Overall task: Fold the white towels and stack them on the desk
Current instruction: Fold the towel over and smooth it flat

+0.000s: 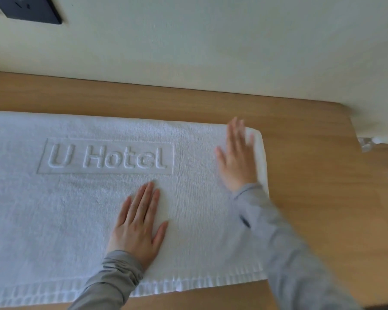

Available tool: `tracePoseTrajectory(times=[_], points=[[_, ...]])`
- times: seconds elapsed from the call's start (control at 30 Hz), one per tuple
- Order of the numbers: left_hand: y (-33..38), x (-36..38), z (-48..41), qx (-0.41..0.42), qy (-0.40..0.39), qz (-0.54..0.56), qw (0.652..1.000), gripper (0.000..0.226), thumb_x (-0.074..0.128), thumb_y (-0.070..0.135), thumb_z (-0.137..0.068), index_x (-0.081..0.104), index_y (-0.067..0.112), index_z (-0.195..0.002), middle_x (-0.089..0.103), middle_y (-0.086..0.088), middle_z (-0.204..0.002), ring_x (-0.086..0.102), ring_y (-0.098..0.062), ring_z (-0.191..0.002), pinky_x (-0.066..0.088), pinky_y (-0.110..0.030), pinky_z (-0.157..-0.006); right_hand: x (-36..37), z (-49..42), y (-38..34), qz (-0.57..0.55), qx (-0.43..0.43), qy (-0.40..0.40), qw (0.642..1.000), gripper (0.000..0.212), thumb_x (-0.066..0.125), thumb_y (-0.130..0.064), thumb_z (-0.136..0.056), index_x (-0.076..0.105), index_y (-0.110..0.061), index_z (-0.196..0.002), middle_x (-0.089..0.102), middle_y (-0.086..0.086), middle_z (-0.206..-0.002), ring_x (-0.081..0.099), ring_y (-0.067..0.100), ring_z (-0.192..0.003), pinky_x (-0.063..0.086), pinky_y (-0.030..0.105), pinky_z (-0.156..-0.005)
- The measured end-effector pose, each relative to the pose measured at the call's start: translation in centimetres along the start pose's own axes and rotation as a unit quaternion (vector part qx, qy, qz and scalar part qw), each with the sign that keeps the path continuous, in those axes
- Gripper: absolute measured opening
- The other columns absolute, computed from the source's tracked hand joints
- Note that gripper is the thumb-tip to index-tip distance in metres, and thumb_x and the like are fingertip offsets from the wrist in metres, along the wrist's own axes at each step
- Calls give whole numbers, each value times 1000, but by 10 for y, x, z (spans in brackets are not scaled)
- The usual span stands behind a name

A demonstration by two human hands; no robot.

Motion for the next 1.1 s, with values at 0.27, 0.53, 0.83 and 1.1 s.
tracePoseTrajectory(times=[0.27, 0.53, 0.83, 1.1], points=[[1, -1, 0, 4, 6, -5, 1000, 70, 20, 51, -93, 28, 5, -146, 24, -11, -154, 24, -25, -141, 16, -41, -115, 25, 126, -62, -30, -58, -58, 996, 60, 30, -39, -96, 25, -10, -148, 19, 4, -156, 13, 19, -146, 17, 51, -115], [0, 2, 1, 1, -1, -10, 1000, 71, 17, 52, -93, 21, 7, -148, 18, -9, -156, 19, -24, -144, 13, -41, -117, 2, 181, 52, -29, 214, -69, 974, 70, 3, -52, -89, 0, -11, -145, 6, 9, -158, -6, 16, -145, 1, 46, -119], [1, 0, 3, 5, 2, -2, 1000, 71, 14, 53, -94, 24, 6, -147, 21, -10, -155, 22, -26, -142, 16, -43, -115, 18, 187, -63, -46, -67, -66, 995, 62, 20, -44, -99, 19, -8, -149, 15, 6, -158, 13, 22, -146, 15, 48, -115], [2, -1, 5, 2, -8, -3, 1000, 72, 11, 54, -95, 24, 5, -147, 22, -11, -155, 22, -25, -142, 11, -39, -117, 4, 208, 20, -24, 71, -109, 991, 68, 9, -50, -97, 15, -6, -148, 13, 8, -157, 7, 19, -146, 11, 46, -117]])
Point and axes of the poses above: each hand's wrist, its own z-axis away from the middle knuckle, its own x-axis out of the palm, y = z × x, the point moved 1 cm from there along -z, towards the middle knuckle
